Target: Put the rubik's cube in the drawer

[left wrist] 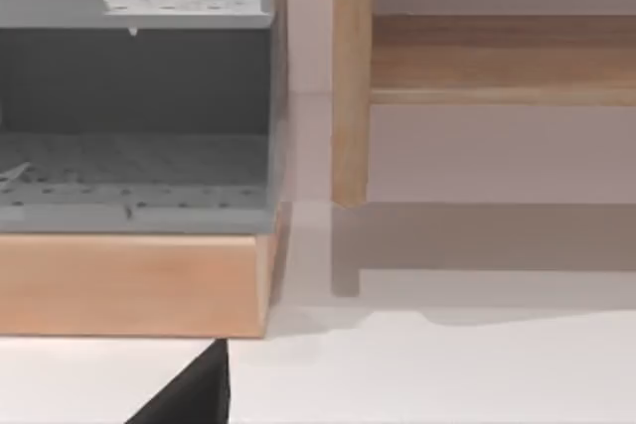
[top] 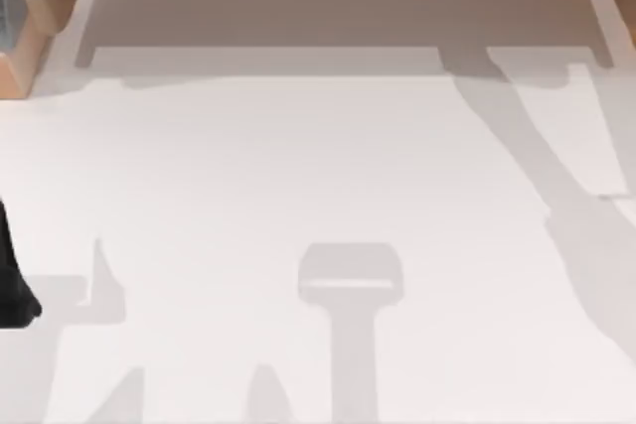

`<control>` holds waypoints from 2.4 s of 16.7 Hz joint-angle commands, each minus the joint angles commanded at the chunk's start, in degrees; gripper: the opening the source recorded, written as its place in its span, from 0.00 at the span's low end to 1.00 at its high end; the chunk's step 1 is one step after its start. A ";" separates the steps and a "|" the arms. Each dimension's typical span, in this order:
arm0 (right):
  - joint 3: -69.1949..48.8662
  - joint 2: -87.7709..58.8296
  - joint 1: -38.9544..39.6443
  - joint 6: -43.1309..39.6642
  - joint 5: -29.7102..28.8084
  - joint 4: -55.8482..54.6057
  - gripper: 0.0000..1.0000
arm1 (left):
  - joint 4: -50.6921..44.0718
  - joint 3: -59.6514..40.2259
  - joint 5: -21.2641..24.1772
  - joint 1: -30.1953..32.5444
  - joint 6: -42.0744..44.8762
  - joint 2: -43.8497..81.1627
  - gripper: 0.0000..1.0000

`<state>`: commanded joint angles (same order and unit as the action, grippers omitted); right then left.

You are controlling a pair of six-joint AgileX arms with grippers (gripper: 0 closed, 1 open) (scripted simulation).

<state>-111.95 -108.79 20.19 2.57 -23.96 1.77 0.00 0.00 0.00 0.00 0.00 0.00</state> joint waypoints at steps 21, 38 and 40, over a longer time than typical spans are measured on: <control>-41.11 -38.57 -41.38 -17.32 19.20 88.33 0.00 | 0.00 0.00 0.00 0.00 0.00 0.00 1.00; -44.12 -45.66 -41.94 -22.93 23.80 89.90 0.60 | 0.00 0.00 0.00 0.00 0.00 0.00 1.00; -44.12 -45.66 -41.94 -22.93 23.80 89.90 0.75 | 0.00 0.00 0.00 0.00 0.00 0.00 1.00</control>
<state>-156.07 -154.44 -21.76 -20.36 -0.16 91.67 0.00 0.00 0.00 0.00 0.00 0.00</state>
